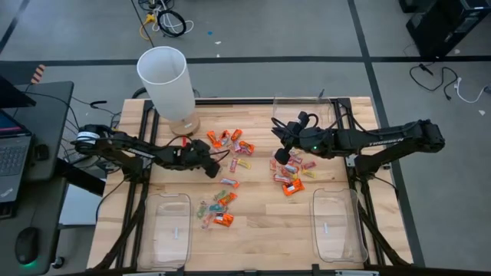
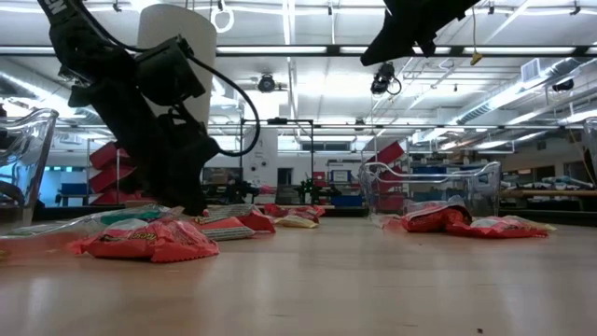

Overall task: Sort candy
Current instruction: Put the orange gummy into the bottom left transparent bin

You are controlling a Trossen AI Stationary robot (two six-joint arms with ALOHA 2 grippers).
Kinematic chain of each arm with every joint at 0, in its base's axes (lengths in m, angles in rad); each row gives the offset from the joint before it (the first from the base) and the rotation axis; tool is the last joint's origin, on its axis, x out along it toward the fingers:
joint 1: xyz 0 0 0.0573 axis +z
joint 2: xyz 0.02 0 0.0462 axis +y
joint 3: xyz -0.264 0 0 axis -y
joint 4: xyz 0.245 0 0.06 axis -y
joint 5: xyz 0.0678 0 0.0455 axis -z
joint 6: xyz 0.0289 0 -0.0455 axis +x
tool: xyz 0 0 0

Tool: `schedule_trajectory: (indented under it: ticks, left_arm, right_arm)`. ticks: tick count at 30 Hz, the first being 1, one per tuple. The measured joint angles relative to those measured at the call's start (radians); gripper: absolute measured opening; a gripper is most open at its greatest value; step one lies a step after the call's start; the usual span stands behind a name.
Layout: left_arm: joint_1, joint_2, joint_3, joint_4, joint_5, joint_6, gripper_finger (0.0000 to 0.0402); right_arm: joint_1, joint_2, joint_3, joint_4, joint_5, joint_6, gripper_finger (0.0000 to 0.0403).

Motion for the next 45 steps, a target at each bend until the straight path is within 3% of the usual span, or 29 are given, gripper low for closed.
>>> schedule_trajectory:
  ticks: [8,18,45]
  left_arm:
    - [0.000,0.000,0.000,-0.031,0.041,0.026,0.0110]
    - [0.000,-0.001,0.000,-0.065,0.039,0.050,0.0009]
    - [-0.004,-0.124,0.009,-0.062,0.138,0.164,0.0000]
  right_arm:
    - [0.000,0.000,0.000,0.000,0.000,0.003,0.0021]
    - [0.000,0.000,0.000,0.000,0.000,0.026,0.0021]
    - [0.000,0.000,0.000,0.000,0.000,0.026,0.0021]
